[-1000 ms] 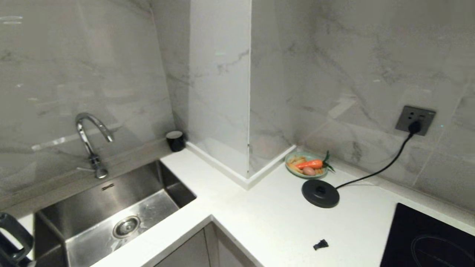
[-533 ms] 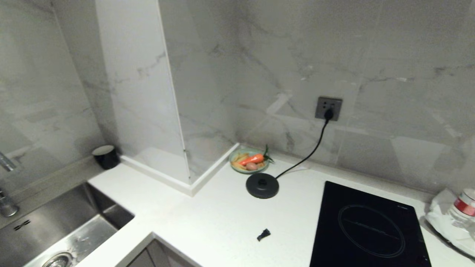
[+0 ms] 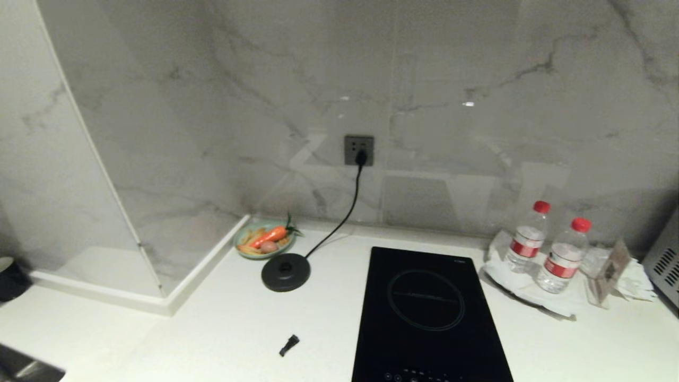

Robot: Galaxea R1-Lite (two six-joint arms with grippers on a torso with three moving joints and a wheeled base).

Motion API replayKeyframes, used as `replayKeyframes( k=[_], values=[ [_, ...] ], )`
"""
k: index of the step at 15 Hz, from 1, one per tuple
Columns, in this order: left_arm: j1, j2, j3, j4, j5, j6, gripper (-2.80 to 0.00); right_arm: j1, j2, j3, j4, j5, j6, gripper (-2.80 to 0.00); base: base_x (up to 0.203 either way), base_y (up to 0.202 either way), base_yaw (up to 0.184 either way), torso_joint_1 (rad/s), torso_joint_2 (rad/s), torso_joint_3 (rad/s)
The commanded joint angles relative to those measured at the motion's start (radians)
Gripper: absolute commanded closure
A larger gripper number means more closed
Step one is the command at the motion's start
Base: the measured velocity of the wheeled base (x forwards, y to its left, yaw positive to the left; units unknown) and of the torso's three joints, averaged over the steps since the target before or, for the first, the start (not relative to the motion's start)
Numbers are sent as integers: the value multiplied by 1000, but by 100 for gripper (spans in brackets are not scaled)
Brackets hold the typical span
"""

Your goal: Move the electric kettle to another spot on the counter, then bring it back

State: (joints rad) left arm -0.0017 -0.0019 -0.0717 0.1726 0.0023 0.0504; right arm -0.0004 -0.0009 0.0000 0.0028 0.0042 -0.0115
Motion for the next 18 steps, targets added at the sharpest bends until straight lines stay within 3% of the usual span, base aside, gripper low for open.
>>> replayKeyframes(
  k=[1, 8, 16, 18],
  values=[
    [0, 2, 0, 1, 1, 0, 0, 0, 1, 0, 0, 0, -1, 0, 3, 9, -174, 2, 7, -2],
    [0, 2, 1, -1, 2, 0, 0, 0, 1, 0, 2, 0, -1, 0, 2, 7, -155, 3, 2, 0],
    [0, 2, 1, -1, 4, -1, 0, 0, 1, 0, 1, -1, 4, 0, 0, 0, 0, 0, 0, 0],
    [0, 2, 1, -2, 11, -26, 0, 0, 1, 0, 0, -1, 2, 0, 0, 0, 0, 0, 0, 0]
  ],
)
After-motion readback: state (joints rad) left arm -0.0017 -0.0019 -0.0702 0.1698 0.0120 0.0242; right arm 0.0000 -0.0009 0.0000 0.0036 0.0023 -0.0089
